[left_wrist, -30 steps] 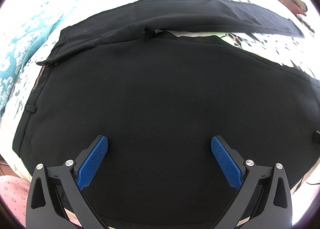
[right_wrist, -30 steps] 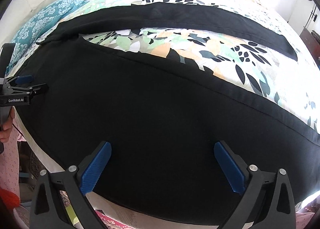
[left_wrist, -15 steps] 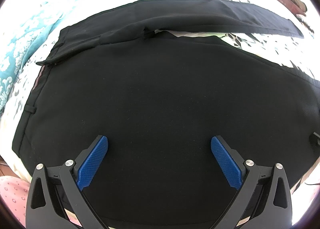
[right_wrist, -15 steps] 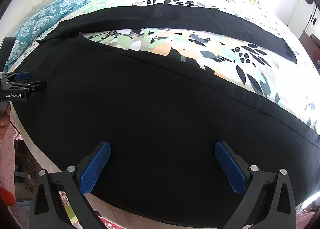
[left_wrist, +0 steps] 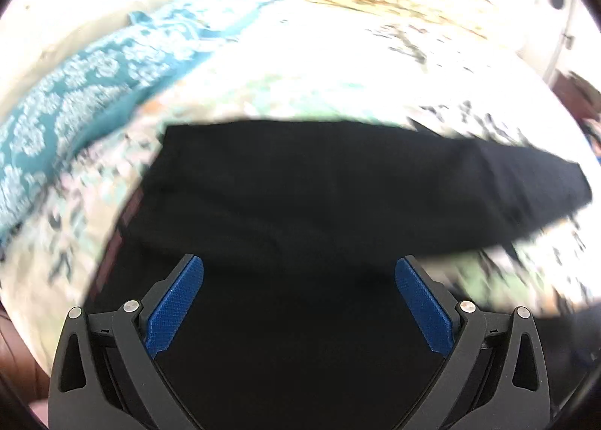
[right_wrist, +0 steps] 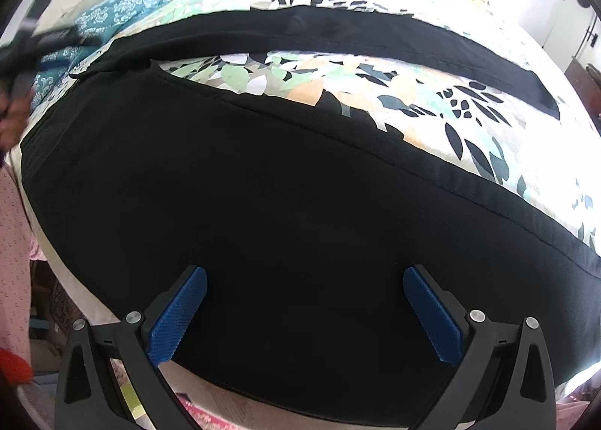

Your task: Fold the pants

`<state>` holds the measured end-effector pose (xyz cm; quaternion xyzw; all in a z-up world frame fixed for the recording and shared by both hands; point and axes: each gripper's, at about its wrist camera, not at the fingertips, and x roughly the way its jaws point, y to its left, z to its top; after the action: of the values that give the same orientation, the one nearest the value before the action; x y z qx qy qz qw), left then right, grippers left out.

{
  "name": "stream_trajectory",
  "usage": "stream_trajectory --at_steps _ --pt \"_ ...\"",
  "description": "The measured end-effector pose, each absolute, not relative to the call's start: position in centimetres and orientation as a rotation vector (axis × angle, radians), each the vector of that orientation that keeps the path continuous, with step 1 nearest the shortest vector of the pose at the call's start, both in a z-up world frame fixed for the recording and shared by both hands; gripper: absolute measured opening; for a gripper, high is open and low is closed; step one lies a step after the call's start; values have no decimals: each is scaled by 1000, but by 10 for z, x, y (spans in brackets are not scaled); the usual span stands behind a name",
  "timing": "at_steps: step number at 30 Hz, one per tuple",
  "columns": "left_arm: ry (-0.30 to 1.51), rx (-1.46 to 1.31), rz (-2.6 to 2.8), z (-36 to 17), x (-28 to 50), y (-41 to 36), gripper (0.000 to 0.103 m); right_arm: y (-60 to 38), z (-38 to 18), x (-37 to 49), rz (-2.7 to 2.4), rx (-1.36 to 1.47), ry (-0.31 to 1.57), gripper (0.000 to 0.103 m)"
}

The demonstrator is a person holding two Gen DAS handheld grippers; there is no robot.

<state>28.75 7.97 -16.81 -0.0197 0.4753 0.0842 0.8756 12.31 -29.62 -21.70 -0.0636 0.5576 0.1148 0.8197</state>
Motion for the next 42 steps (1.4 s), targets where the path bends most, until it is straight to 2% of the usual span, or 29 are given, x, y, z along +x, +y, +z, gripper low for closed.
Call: stream_trajectory --at_steps 3,6,7,9,12,16,20,25,30,31,32,33,34,38,42 --pt "1020 -3 312 -196 316 104 102 -288 -195 154 285 -100 1147 103" --pt "1088 8 369 -246 319 128 103 -263 -169 210 343 -75 1074 103" --pt "1013 -20 348 -247 308 133 103 -252 -162 230 367 -52 1049 103" --pt "991 -22 345 -246 300 133 103 -228 -156 272 441 13 1010 103" --pt "986 -1 354 -247 299 129 103 -192 -175 333 535 112 1031 103" --pt "974 7 359 -249 297 126 103 -182 -237 395 526 58 1230 103" --pt "966 11 362 -249 304 130 103 -256 -242 415 465 -115 1140 101" --pt "956 30 376 -251 304 126 102 -426 -241 433 189 -158 1125 102" --pt "958 39 382 -251 305 125 102 -604 -231 429 -143 94 1127 102" --pt "958 40 382 -252 306 125 102 -625 -226 426 -98 175 1109 90" --pt "958 44 384 -252 306 125 102 -634 -220 427 -88 191 1104 86" --pt "957 46 386 -252 306 125 102 -636 -214 431 -163 121 1119 89" --pt "958 46 387 -253 306 125 102 -639 -209 438 -245 48 1145 98" --pt "956 46 387 -253 306 126 102 -659 -174 453 -210 183 1042 97" --pt "956 47 387 -253 306 125 102 -657 -181 506 -159 216 1135 98"
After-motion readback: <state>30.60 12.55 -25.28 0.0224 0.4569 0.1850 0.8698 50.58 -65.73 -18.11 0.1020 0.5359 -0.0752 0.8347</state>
